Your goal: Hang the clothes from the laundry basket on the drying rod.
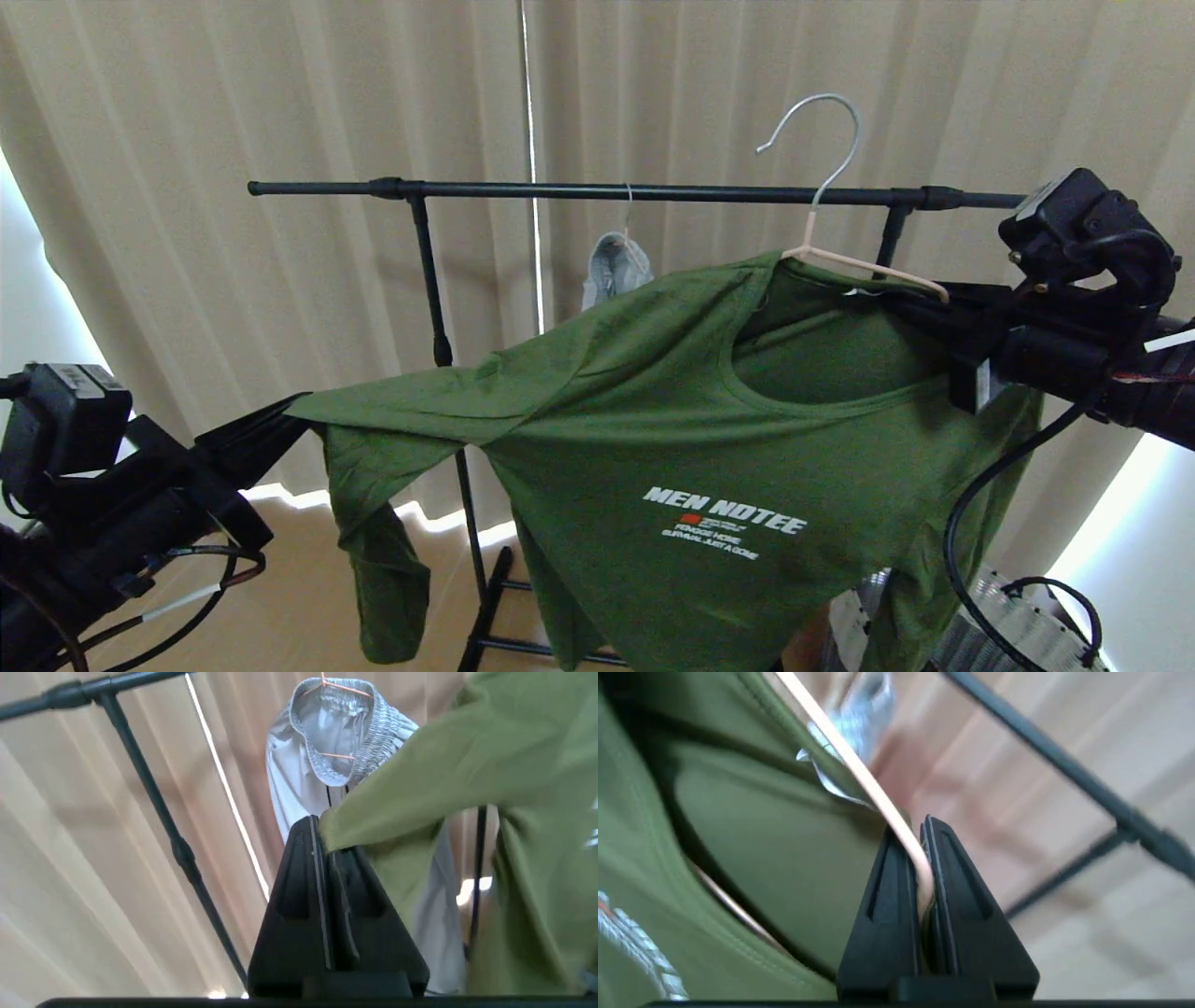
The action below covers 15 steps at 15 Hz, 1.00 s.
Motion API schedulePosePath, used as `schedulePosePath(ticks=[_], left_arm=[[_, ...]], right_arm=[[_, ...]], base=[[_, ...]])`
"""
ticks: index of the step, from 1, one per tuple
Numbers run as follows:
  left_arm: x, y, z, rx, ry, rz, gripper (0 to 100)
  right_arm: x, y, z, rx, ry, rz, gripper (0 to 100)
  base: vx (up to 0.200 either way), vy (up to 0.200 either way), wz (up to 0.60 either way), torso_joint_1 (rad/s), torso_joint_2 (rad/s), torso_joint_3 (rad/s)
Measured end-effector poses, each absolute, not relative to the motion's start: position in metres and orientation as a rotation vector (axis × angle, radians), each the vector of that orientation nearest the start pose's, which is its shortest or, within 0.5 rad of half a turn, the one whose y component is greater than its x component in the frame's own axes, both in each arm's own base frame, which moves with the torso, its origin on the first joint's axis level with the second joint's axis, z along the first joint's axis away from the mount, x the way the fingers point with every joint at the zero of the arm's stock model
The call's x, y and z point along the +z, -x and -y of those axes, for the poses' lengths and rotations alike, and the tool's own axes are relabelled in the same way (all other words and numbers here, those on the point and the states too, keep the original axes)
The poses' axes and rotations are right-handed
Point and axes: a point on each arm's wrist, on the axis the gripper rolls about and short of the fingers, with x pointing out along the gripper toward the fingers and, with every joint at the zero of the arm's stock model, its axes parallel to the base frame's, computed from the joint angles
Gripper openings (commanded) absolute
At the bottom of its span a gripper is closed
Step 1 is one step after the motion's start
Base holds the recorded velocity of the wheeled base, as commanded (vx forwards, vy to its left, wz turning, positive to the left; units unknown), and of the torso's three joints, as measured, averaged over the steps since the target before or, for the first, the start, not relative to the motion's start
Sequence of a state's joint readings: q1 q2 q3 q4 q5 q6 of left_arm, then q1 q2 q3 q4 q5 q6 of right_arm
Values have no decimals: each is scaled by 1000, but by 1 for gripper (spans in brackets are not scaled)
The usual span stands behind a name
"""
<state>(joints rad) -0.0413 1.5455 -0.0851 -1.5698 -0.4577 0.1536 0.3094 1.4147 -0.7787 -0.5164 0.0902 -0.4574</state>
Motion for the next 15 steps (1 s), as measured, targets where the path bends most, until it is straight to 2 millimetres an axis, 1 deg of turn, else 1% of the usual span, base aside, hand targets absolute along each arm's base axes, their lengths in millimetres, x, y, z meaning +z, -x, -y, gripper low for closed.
schedulePosePath(ticks=[4,7,8,13,15], left_arm=[[138,-174,17,-489,-191,113,0],[130,-174,16,-391,-209,65,0],[128,-175,17,-359,-208,55,100],[127,-175,22,-376,-206,46,100],[127,-175,23,-377,-200,48,100]], right_arm=[[250,-231,-74,362,464,-8,0],[254,-231,-71,320,463,-2,0],[255,-232,-71,318,463,-2,0],[253,-232,-68,271,471,-42,0],[250,-231,-62,211,480,-93,0]], base=[[0,0,0,0,0,0],[0,0,0,0,0,0],[0,0,0,0,0,0],[0,0,0,0,0,0],[0,0,0,0,0,0]])
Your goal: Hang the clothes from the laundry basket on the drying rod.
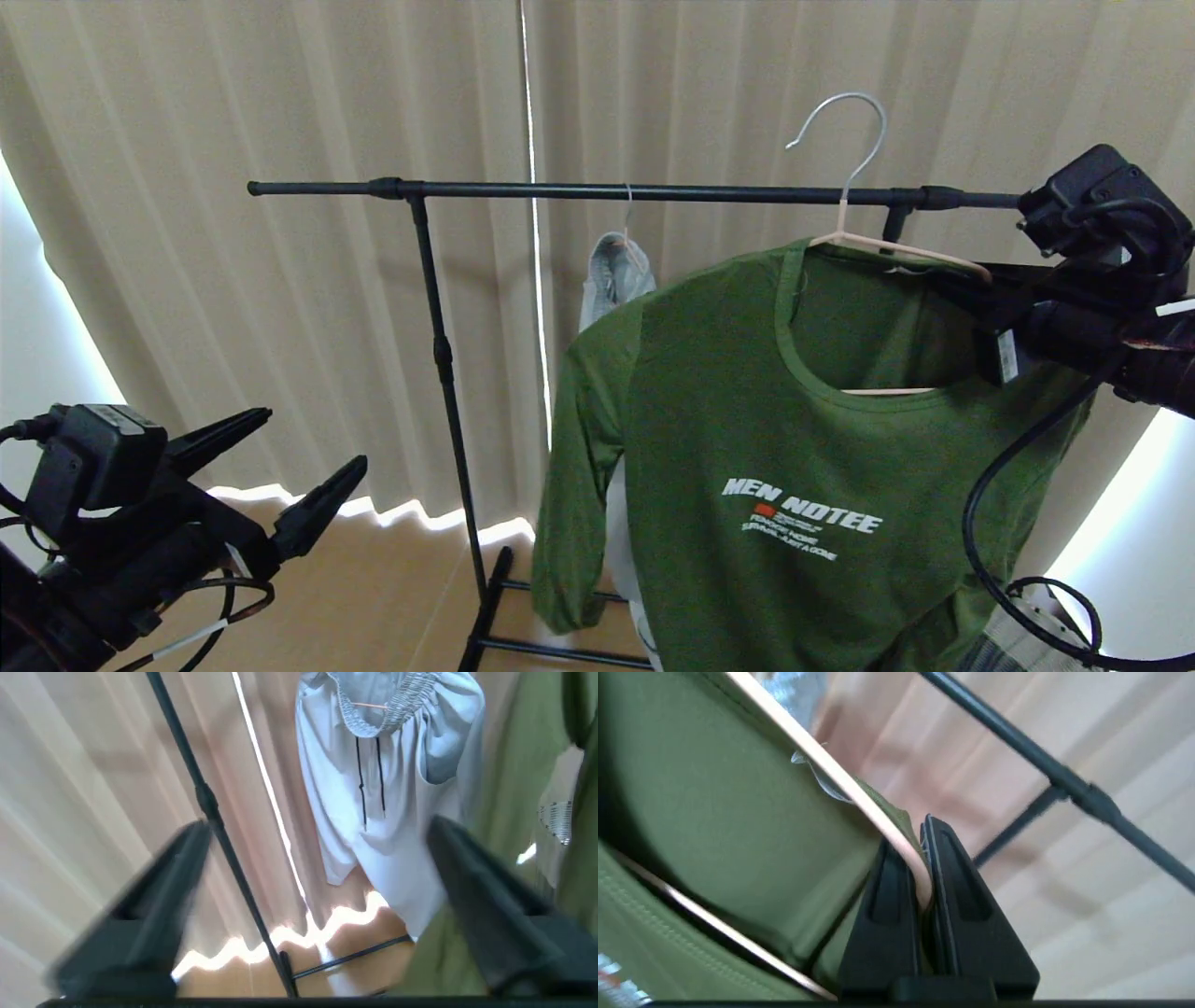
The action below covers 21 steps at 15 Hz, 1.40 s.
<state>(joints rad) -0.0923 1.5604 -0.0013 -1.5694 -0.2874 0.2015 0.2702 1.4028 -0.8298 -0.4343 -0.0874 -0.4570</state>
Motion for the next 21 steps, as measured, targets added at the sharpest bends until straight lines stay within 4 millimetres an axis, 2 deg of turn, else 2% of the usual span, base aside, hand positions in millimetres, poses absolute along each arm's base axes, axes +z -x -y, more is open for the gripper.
schedulePosePath(ticks=[5,9,12,16,19,21], left_arm=[[148,-172,14,-274,-83,134,100],[149,-169,7,-223,-71,102,100],[153,-166,5,-210,-79,126,100],[155,-155,5,-212,-72,147,100],[158,-152,5,-212,-69,165,100],[158,-150,5,-212,-68,163,100]], right_arm=[[241,-212,-34,55,515,-323,0],[245,-201,-13,-66,517,-385,0],[244,-195,4,-244,527,-453,0],[247,-194,6,-287,488,-435,0],[251,-197,2,-295,366,-398,0],[252,-199,-1,-286,353,-390,0]], base=[[0,0,0,0,0,0],[0,0,0,0,0,0],[0,0,0,0,0,0],[0,0,0,0,0,0],[0,0,0,0,0,0],[100,0,0,-1,-1,1]])
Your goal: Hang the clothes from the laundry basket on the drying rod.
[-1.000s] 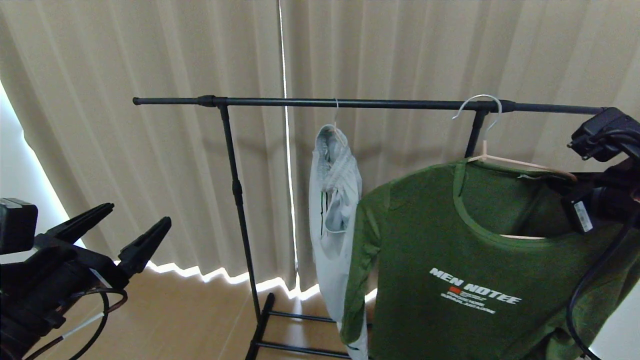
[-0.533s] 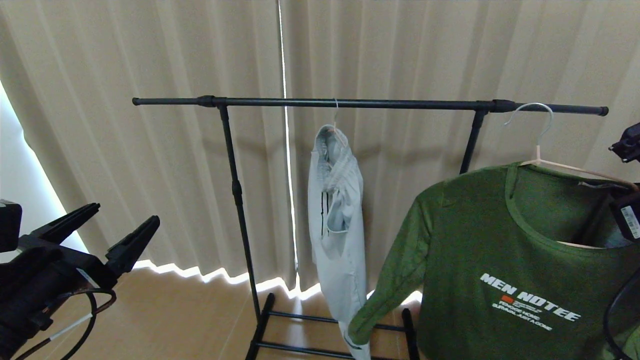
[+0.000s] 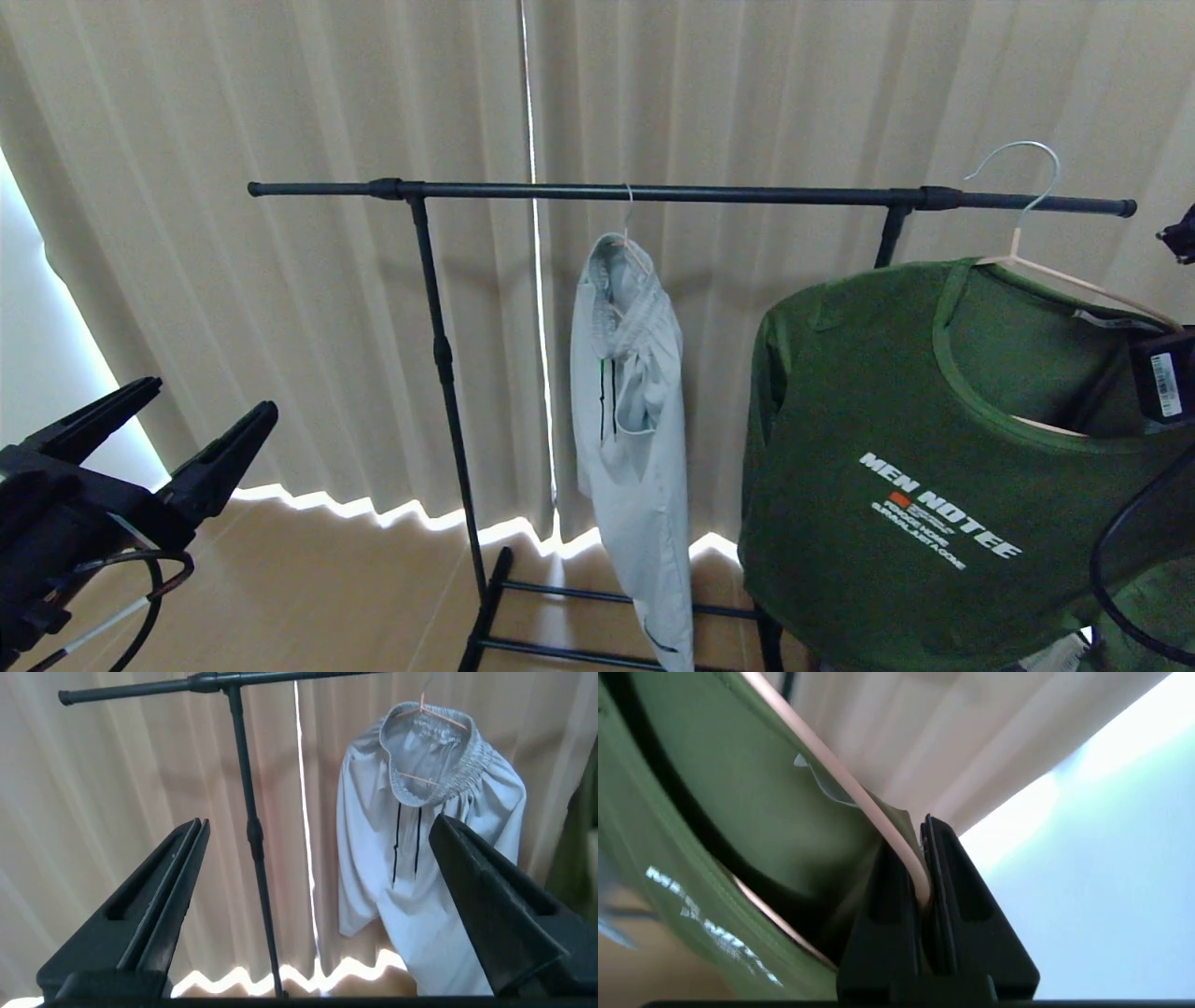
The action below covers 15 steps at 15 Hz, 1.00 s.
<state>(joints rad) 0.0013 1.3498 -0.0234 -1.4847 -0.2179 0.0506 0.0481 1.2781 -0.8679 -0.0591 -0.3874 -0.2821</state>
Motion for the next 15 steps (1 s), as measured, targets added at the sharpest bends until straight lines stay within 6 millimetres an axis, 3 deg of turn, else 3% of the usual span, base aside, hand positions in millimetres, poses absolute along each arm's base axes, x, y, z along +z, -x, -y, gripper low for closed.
schedulePosePath(ticks=[13,15], left_arm=[[155,-148,5,-217,-77,151,100],[154,-148,6,-219,-79,147,100]], right_arm=[[246,-192,-11,-228,360,-392,0],[246,-191,-11,-227,360,-394,0]], base=[[200,0,0,3,2,1],[0,0,0,0,0,0]])
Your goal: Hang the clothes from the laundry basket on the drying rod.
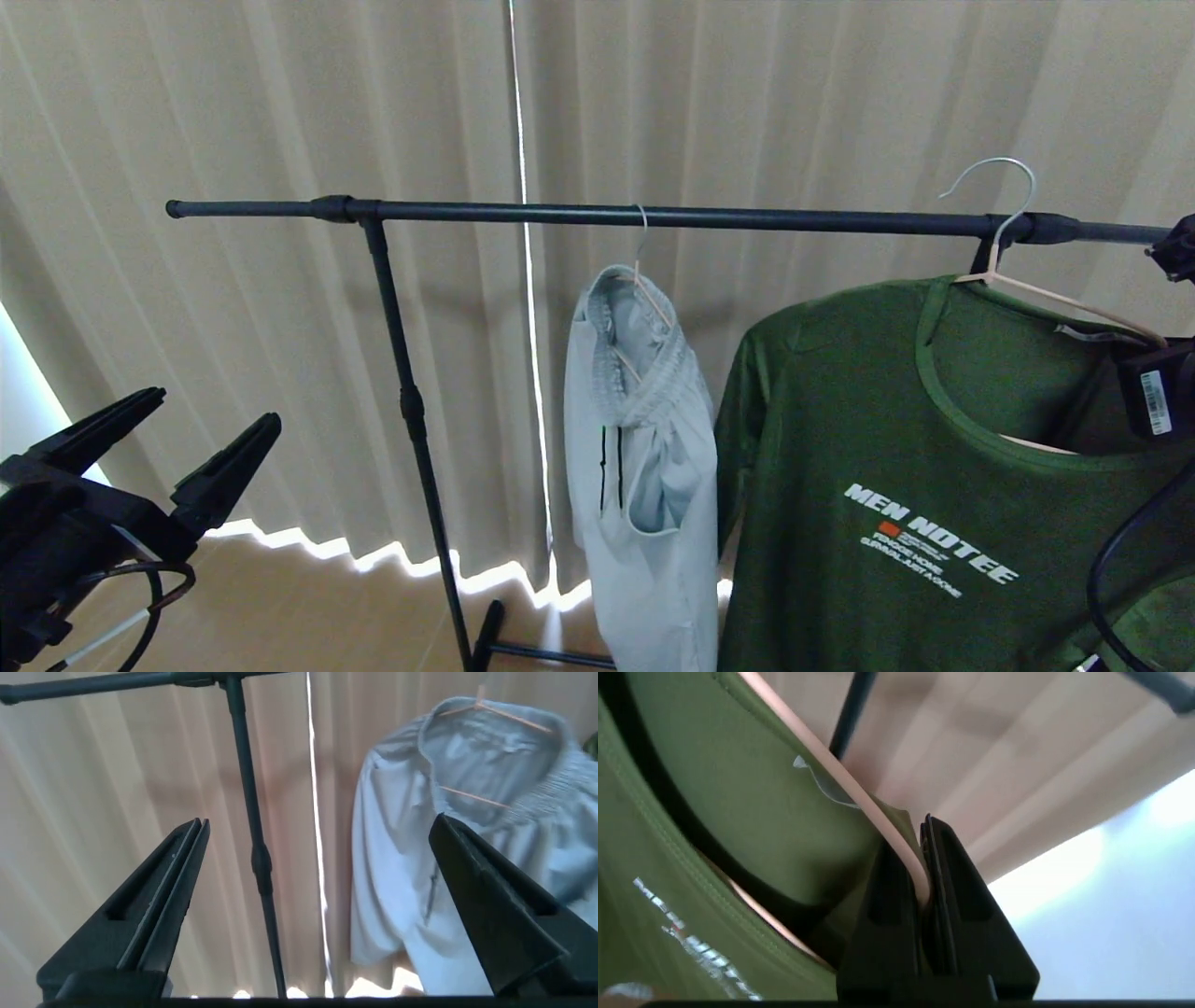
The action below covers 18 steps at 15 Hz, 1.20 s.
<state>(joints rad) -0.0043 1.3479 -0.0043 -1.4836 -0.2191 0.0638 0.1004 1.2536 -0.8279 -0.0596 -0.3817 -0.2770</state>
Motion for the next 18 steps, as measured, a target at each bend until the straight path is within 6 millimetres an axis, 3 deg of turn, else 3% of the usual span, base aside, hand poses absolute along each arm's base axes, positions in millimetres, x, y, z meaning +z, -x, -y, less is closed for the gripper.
schedulePosePath(ticks=[8,14,18], left_arm=[[151,-149,5,-217,-76,133,100],[153,-147,5,-216,-104,149,100],[156,-143,5,-214,-111,173,100]], right_arm=[[247,-197,-11,-230,353,-362,0],[231,-256,-11,-307,365,-384,0],[212,-277,-12,-307,379,-446,0]], base=[[0,0,0,0,0,0],[0,0,0,0,0,0],[0,0,0,0,0,0]])
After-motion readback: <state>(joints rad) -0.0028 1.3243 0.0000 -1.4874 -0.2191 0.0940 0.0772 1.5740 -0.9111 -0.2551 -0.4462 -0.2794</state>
